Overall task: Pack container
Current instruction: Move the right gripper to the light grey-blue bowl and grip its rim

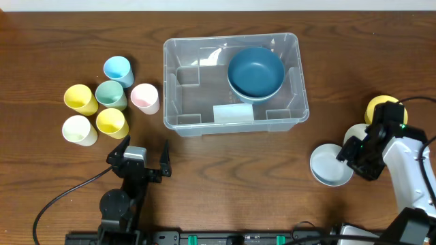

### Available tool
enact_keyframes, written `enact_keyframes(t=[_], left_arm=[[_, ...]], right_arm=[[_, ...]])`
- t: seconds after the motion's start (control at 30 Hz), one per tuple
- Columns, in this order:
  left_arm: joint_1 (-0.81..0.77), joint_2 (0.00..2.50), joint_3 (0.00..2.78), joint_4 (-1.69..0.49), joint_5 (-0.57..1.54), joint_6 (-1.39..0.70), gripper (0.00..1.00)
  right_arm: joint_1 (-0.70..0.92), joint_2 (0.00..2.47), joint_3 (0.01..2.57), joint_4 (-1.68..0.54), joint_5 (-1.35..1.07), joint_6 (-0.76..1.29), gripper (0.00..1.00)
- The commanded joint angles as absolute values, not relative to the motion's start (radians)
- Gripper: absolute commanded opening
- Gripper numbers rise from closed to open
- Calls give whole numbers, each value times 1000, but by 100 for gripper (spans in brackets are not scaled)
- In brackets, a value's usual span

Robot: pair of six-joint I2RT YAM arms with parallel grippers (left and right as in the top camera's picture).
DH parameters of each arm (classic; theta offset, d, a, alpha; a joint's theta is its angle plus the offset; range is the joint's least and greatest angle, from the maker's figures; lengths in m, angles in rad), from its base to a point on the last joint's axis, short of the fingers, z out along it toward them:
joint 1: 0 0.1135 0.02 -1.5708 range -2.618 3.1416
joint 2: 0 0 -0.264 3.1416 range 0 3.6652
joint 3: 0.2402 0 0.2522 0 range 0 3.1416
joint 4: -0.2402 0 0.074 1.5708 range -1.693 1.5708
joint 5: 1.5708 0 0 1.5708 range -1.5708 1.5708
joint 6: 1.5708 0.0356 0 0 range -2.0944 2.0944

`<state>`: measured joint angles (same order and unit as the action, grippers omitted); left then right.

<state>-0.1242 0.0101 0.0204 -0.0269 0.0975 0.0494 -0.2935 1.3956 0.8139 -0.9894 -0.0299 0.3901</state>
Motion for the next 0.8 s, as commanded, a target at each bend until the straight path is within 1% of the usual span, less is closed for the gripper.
enact_keyframes(t=[0.0,0.1,0.2,0.23,0.3,0.43,0.53,0.77], left_arm=[[-119,4,4,-63,105,52,98],[-119,4,4,-63,105,52,98],[-119,4,4,-63,105,52,98],[-119,4,4,-63,105,52,98],[-119,4,4,-63,105,52,98],[-119,4,4,-63,105,52,98],[-119,4,4,-63,105,52,98],[-119,4,4,-63,105,52,98]], right_arm=[[-301,1381,766,-966,-35,423,55],[-301,1381,736,-928,-35,423,52],[-301,1381,720,-904,-35,424,43],[-301,1381,718,-900,-34,426,38],[-301,1381,718,-896,-34,426,25],[-301,1381,718,-891,-34,425,7],[-301,1381,718,-891,-33,421,1],[-301,1381,718,-884,-34,410,1]])
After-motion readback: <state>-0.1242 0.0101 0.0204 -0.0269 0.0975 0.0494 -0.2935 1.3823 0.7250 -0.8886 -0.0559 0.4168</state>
